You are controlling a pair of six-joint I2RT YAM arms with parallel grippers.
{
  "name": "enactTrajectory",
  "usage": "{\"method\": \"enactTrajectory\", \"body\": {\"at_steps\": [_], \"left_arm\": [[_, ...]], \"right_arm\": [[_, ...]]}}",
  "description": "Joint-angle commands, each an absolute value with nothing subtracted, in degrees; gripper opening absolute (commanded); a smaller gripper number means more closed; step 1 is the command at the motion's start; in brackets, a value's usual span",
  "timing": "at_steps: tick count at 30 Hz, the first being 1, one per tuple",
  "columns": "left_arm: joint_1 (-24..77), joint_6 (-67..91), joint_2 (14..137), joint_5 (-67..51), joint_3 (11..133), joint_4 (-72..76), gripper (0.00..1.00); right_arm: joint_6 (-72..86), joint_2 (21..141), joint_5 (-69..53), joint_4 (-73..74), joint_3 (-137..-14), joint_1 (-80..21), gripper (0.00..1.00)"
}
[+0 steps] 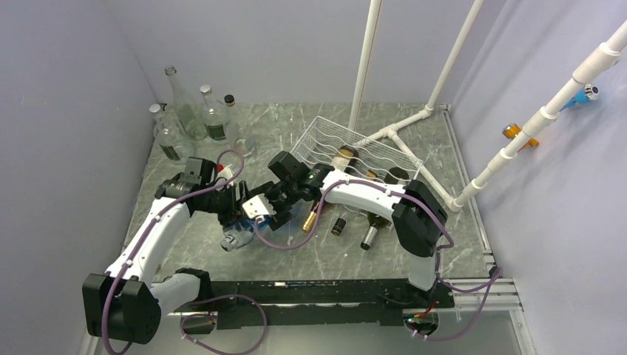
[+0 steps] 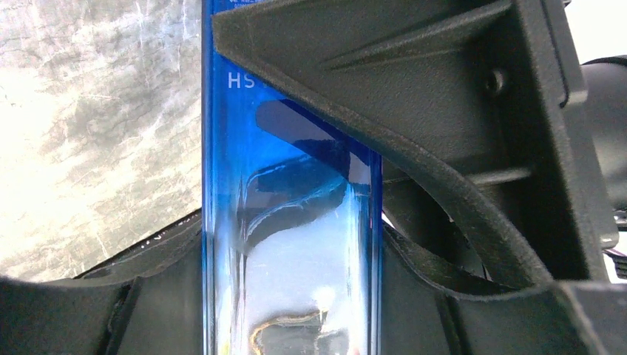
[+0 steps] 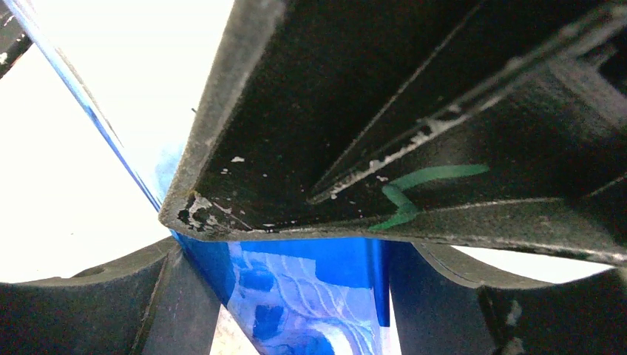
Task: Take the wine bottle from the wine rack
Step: Pick up the wine bottle from the wine rack.
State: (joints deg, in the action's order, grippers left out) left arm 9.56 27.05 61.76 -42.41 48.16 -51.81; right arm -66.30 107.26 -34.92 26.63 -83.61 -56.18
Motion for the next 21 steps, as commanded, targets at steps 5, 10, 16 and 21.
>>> {"method": "enactTrajectory", "body": {"at_steps": [5,10,16,21], "left_arm": [[9.69,23.67,58.81,-47.84,50.62,-46.57,0.69],[9.42,23.47,57.72,-47.53,51.12,-47.34,0.76],[9.02,23.47,56.67,-47.89,51.07,-47.59,0.77],[8.21,23.41,55.01,-46.87,52.38,-48.54,0.84]], "right_arm": [[-64.17,107.49,-40.24,27.16,-86.49,-55.68,0.00],[-63.33,107.91,-41.58,26.94,-86.40,-54.79,0.00],[-61.46,108.19,-44.19,26.42,-86.40,-53.60,0.00],[-59.80,108.15,-47.41,26.04,-86.17,-52.16,0.00]]}}
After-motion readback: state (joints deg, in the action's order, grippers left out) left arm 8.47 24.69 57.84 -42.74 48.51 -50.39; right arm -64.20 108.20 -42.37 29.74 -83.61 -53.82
